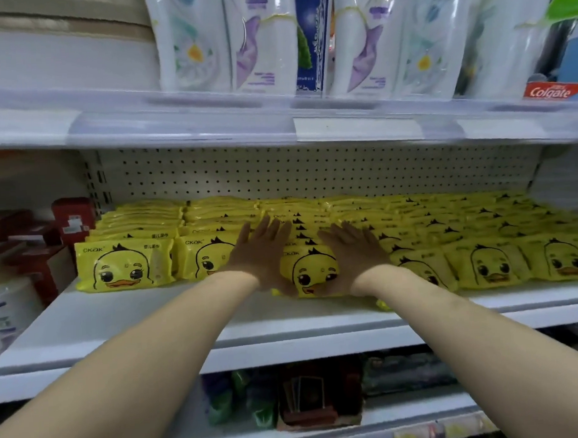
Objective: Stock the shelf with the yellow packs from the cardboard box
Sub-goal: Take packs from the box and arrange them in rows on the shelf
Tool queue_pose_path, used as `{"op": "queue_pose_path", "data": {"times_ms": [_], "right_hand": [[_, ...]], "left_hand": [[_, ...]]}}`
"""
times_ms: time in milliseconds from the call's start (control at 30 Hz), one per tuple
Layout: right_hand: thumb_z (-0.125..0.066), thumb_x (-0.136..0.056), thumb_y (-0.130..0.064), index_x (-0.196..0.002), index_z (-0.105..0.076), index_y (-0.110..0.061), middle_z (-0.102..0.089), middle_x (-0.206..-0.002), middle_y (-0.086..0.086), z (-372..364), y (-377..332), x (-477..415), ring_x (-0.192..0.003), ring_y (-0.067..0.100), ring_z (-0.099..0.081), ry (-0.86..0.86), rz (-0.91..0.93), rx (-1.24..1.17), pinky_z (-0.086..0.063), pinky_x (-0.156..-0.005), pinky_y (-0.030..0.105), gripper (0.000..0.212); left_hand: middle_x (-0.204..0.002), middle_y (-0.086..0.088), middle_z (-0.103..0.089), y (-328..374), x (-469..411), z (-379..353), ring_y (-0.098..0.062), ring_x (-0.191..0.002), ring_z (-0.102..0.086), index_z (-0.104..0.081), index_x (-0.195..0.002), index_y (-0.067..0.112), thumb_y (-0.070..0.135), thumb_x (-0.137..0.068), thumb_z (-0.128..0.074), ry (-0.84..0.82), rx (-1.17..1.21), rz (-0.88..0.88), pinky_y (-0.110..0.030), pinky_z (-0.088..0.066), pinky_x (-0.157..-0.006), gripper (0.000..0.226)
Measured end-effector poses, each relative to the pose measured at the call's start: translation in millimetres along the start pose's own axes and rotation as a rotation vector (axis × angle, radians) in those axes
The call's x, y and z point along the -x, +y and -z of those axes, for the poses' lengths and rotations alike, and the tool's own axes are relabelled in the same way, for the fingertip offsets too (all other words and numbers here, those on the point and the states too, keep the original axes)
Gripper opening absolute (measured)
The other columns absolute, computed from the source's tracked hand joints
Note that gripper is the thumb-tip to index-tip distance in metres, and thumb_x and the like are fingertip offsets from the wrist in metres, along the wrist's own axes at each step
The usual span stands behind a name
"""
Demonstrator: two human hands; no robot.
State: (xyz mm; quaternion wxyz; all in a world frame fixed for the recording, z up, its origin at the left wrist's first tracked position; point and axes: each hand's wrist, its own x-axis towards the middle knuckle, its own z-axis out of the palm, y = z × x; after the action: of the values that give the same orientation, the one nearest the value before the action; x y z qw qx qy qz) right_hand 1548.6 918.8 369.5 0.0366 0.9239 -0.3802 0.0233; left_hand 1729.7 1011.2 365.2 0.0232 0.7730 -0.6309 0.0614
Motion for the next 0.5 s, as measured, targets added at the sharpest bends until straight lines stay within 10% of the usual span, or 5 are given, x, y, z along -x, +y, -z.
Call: {"op": "queue_pose_path", "data": {"times_ms": [500], "right_hand": [[-0.070, -0.059, -0.082, -0.158, 0.010, -0.021, 0.009, -0.167, 0.006, 6, 13, -52, -0.153, 0.023, 0.014, -0.016, 0.138, 0.160, 0.006, -0.123, 0.048, 0.141]], "left_hand": [[-0.164, -0.008, 0.003, 10, -34, -5, -0.022, -0.151, 0.008, 0.013, -0.155, 0.011, 0.075, -0.051, -0.078, 0.042, -0.077, -0.001, -0.041, 0.006, -0.122, 0.152]]}}
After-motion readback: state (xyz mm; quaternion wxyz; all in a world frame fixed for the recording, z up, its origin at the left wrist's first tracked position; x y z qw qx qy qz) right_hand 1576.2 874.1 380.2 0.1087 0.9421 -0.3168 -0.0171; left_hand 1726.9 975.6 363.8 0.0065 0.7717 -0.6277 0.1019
